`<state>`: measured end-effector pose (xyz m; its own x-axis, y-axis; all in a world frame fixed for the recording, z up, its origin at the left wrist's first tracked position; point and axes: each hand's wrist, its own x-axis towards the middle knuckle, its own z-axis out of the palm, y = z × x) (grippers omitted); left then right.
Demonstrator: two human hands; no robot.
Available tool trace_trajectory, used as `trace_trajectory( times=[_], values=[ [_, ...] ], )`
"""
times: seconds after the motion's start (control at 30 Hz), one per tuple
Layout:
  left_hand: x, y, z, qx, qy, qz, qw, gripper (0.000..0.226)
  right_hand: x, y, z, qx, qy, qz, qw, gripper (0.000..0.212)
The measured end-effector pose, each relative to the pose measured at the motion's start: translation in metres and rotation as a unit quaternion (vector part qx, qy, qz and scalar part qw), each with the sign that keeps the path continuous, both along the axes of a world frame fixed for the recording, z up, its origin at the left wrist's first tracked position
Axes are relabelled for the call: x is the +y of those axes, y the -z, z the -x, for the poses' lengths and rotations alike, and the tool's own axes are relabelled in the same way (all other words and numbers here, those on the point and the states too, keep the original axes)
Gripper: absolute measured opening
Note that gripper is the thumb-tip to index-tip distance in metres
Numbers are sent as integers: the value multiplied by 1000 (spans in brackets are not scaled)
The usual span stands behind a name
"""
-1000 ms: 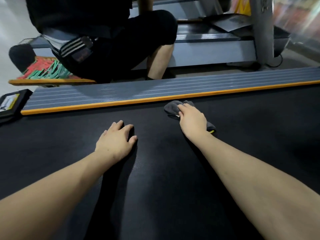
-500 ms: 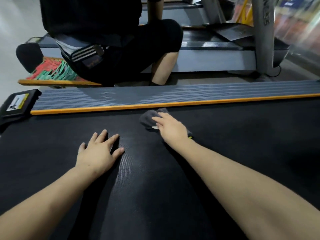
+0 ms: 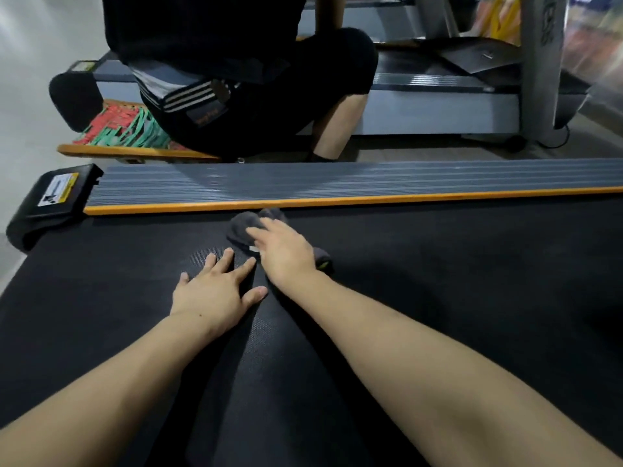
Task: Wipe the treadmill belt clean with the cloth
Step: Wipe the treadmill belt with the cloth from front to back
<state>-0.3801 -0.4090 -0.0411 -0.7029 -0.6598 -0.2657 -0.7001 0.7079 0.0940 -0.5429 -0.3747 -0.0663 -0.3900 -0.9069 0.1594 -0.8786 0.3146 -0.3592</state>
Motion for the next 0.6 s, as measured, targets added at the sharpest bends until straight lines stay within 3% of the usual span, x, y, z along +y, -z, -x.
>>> trace_trajectory(
  times=[0.1, 0.23, 0.37, 0.5, 0.6],
  values=[
    [-1, -1, -2, 3, -3, -6, 1000, 73, 39, -1, 48, -6, -4, -6, 1000, 37],
    [-2, -3, -5, -7, 8, -16, 1000, 77, 122, -5, 129, 20, 228, 31, 973, 33],
    [-2, 2, -3, -6, 9, -5, 1000, 78, 108, -5, 120, 27, 343, 15, 939, 21],
    [-2, 5, -3, 0, 6, -2, 1000, 77, 45, -2, 64, 29, 277, 2, 960, 15],
    [-1, 3, -4, 9, 1, -5, 1000, 77, 17, -2, 26, 25, 117, -3, 993, 25]
  ],
)
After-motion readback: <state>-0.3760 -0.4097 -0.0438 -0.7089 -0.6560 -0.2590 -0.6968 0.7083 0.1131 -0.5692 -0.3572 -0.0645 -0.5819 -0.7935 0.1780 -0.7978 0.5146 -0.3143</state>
